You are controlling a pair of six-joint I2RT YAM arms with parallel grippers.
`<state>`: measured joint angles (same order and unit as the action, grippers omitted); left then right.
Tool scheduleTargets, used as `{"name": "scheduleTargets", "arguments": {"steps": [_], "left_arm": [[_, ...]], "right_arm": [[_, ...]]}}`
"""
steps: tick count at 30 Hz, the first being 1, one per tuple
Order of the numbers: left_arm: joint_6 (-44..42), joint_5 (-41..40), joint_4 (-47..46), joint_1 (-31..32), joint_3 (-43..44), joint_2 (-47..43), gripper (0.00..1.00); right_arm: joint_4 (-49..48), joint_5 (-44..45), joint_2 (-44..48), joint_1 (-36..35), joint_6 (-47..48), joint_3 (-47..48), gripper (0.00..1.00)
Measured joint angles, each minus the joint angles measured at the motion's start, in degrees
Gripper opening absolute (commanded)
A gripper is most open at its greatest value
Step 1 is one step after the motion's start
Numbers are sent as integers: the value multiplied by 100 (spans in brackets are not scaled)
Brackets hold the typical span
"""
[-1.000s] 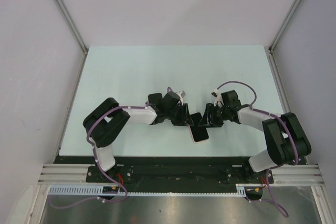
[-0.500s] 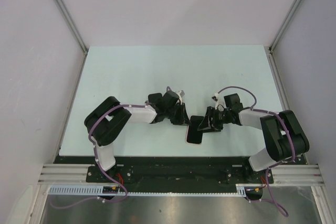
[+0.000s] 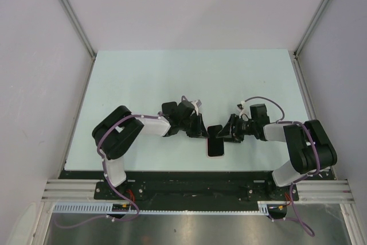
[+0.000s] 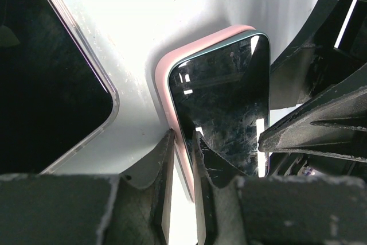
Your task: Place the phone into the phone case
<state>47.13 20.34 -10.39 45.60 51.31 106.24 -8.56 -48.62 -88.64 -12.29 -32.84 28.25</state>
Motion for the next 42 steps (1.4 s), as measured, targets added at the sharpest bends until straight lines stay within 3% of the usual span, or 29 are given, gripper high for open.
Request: {"name": "scheduleTargets", "arguments": {"steps": [17, 23, 26, 30, 35, 39, 42], "left_arm": [[90, 131, -98, 39, -107, -44, 25], [94, 146, -111, 103, -186, -98, 25], [94, 155, -111, 111, -188, -103, 25], [92, 190, -105, 111, -188, -116, 25], [92, 208, -83, 111, -190, -125, 26], [94, 208, -66, 109, -192, -125, 26], [92, 208, -61, 109, -192, -125, 26]], "right_arm": [[-881, -671, 0, 306, -365, -339, 51], [-1150, -640, 35, 326, -474, -505, 43], [-1191, -614, 66, 332, -490, -551, 31], [-1196, -568, 109, 332, -509, -588, 0], [-1322, -476, 107, 247, -603, -599, 0], [-1333, -356, 109, 205, -660, -603, 16], [-1344, -323, 109, 190, -691, -605, 18]]}}
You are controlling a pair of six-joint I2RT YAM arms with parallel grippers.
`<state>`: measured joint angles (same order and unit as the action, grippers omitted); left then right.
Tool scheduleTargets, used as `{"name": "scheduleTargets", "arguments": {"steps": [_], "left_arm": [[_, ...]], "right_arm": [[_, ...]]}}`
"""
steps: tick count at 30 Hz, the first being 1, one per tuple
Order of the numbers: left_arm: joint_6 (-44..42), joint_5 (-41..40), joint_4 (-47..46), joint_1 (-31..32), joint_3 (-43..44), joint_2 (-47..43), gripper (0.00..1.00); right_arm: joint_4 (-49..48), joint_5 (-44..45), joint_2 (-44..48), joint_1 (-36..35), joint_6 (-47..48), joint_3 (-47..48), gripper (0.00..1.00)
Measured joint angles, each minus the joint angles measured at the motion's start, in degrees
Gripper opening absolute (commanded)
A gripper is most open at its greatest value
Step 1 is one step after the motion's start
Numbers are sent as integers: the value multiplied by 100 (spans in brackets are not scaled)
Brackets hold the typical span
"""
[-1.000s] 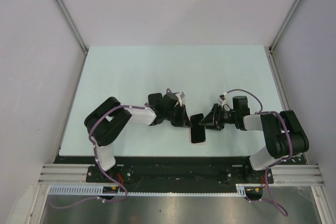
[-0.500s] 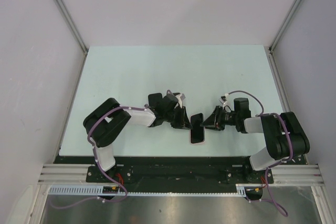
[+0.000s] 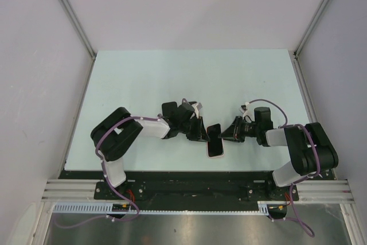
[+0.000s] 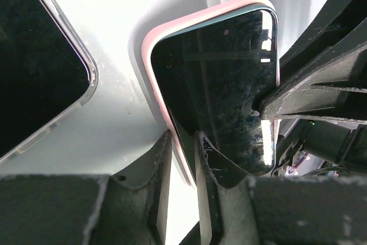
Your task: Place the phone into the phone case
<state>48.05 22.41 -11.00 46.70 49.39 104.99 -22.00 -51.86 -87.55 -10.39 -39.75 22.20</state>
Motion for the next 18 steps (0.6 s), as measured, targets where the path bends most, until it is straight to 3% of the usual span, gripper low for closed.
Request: {"name": "scheduleTargets", "arguments": {"steps": [4, 8, 12, 13, 14, 18], "left_arm": [[7, 2, 2, 0, 0, 0, 25], [48, 13, 2, 0, 0, 0, 26], [61, 22, -20, 11, 0, 0, 26], [61, 22, -26, 17, 0, 0, 26], [61, 20, -31, 26, 0, 2, 26], [55, 13, -22, 46, 0, 2, 30]], "right_arm": [[-162, 2, -15, -17, -122, -52, 19], [-334, -35, -83, -35, -238, -79, 31], [-455, -72, -240, -251, -332, -79, 32], [-457, -79, -260, -278, -334, -79, 30], [-459, -111, -289, -297, -334, -79, 20], [-428, -81, -354, -304, -267, -87, 1]]}}
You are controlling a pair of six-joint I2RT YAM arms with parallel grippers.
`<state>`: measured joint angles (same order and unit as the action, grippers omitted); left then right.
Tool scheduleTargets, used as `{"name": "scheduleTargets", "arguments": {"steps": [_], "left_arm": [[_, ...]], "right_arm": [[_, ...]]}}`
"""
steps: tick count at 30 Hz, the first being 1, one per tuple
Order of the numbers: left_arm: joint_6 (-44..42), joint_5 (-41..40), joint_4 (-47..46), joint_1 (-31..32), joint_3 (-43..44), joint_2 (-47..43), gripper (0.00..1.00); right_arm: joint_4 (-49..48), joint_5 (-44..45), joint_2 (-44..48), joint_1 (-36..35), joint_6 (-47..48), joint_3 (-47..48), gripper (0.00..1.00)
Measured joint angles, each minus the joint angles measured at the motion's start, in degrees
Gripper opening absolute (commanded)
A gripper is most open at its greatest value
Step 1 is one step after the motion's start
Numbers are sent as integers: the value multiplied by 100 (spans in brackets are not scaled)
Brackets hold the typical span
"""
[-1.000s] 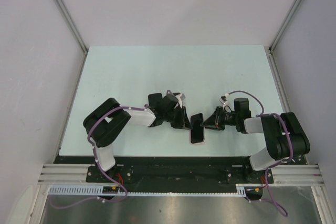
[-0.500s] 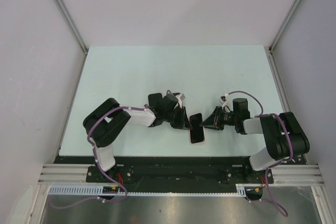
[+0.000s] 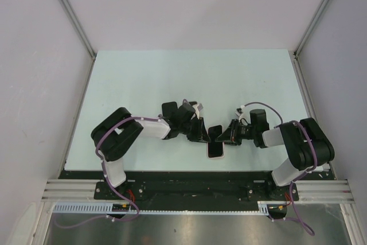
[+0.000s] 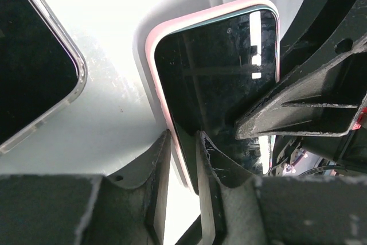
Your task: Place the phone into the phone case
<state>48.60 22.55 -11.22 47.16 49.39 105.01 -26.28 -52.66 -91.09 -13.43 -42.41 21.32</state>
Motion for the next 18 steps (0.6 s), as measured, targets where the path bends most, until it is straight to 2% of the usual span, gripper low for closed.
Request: {"name": "scheduleTargets", "arguments": {"steps": [3, 6, 7, 10, 18], "left_arm": [[-28, 7, 111, 22, 4, -33, 37], [-188, -9, 577, 48, 28, -304, 50], [-258, -4, 743, 35, 35, -448, 58], [-424, 90, 1119, -90, 37, -957, 68], [-621, 765, 1132, -811, -98, -2208, 78]], "right_arm": [[50, 2, 13, 26, 22, -11, 0], [114, -199, 173, 125, -7, -11, 0], [111, -254, 267, 146, -24, -9, 0], [81, -431, 717, 203, -144, 24, 0], [-817, -951, 1543, 125, -927, 201, 0]]}}
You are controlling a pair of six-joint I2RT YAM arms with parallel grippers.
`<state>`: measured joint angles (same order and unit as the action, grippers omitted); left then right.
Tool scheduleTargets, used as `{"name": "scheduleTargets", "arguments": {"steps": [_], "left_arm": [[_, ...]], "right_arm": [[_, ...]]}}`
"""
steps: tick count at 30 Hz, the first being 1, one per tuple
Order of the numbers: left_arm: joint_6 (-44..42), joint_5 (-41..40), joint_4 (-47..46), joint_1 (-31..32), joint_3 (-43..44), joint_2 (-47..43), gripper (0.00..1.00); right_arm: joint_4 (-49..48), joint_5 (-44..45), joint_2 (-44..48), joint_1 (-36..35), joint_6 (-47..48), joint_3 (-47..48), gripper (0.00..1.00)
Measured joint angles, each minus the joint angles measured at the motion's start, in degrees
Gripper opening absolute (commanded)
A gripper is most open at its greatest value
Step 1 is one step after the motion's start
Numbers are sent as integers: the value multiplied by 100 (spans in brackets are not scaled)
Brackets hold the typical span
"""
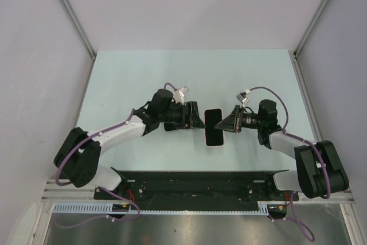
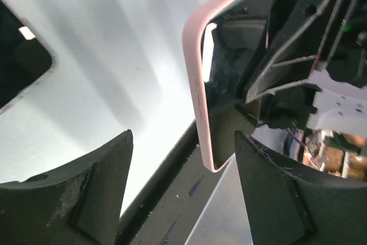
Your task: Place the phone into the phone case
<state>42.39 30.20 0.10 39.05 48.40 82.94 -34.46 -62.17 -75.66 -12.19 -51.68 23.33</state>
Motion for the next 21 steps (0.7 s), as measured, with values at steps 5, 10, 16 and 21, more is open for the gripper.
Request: {"name": "scheduleTargets", "arguments": {"steps": [5, 10, 16, 21], "left_arm": [[216, 817, -745, -26, -317, -173, 79], [629, 1436, -1681, -17, -575, -140, 68], [1139, 1808, -2570, -17, -704, 33, 28], [1600, 2059, -3128, -35, -754, 131, 6]], "right_arm": [[-669, -164, 101, -155, -595, 4, 0], [-1528, -251, 66, -278, -1292, 7, 0], [-2323, -273, -133, -323, -1923, 9, 15], [-2627, -363, -245, -310, -2059, 20, 34]]}}
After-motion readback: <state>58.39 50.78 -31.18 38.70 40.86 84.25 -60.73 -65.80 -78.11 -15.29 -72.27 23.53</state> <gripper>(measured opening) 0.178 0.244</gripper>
